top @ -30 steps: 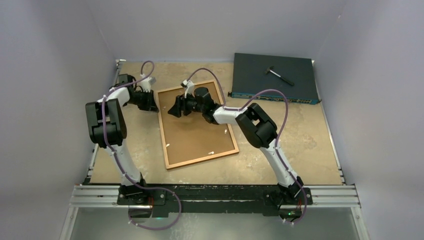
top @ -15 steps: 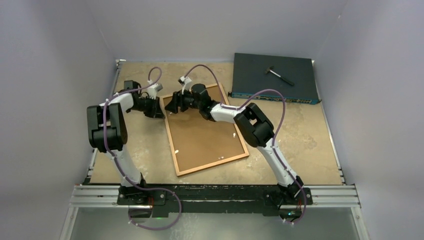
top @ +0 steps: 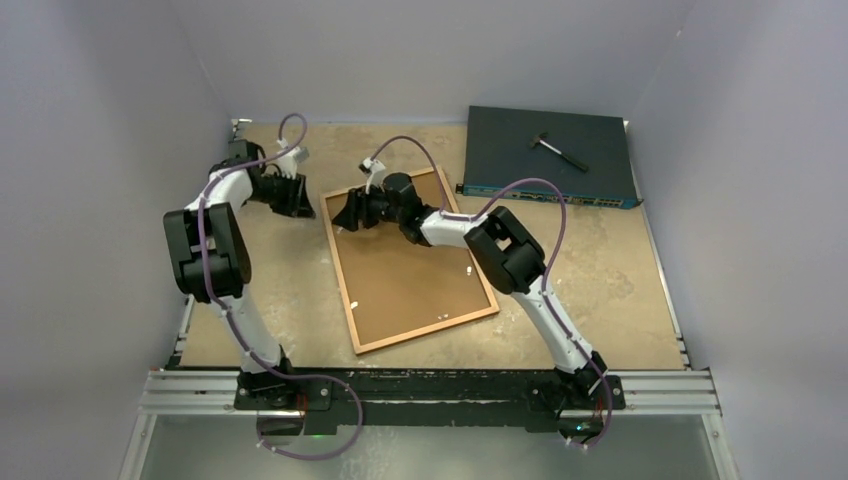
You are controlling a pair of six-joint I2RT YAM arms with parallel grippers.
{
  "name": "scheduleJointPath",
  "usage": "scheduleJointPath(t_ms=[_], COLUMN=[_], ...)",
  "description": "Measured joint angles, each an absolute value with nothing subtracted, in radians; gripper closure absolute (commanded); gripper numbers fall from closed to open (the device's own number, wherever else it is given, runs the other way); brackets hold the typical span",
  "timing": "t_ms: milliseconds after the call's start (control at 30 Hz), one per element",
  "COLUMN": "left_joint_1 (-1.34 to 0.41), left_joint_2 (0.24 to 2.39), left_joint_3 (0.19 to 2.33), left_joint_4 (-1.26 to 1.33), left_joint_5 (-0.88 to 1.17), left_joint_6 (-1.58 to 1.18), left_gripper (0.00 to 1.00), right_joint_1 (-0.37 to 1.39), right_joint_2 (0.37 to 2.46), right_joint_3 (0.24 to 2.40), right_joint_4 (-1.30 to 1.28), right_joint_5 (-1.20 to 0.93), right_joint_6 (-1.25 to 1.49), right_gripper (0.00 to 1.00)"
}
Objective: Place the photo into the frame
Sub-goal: Adjust the photo frame at the center of the board.
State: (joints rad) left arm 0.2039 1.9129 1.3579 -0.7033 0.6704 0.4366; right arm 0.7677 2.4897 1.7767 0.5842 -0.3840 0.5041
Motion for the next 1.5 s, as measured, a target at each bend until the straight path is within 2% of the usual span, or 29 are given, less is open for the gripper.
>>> scheduleJointPath(t_ms=[100, 133, 333, 633, 833, 1033, 1500], left_joint_1=[0.207, 0.207, 0.197, 0.179, 0.173, 0.163, 0.163], left_joint_2=[1.975, 2.0, 2.122, 2.204, 2.249, 2.258, 2.186], left_joint_3=[1.473, 1.506, 1.609, 1.626, 1.681, 1.683, 1.589], left_joint_4=[-0.632, -0.605, -0.493, -0.413, -0.374, -0.451, -0.585], left_joint_5=[0.684, 0.69, 0.709, 0.725, 0.774, 0.826, 0.873], left_joint_6=[0.385, 0.368, 0.279, 0.227, 0.205, 0.27, 0.489], left_gripper=[0.47, 0.44, 0.43, 0.54, 0.73, 0.85, 0.94], right_joint_1=[0.772, 0.773, 0.81, 0.883, 0.855, 0.813, 0.812], right_joint_2=[2.464, 2.455, 2.408, 2.362, 2.3, 2.27, 2.27], right_joint_3=[1.701, 1.675, 1.598, 1.523, 1.493, 1.473, 1.456], right_joint_4=[0.613, 0.636, 0.657, 0.671, 0.662, 0.664, 0.625], right_joint_5=[-0.385, -0.386, -0.393, -0.422, -0.439, -0.444, -0.453], right_joint_6=[0.514, 0.517, 0.523, 0.527, 0.538, 0.552, 0.556], right_gripper=[0.39, 0.39, 0.44, 0.43, 0.42, 0.42, 0.46])
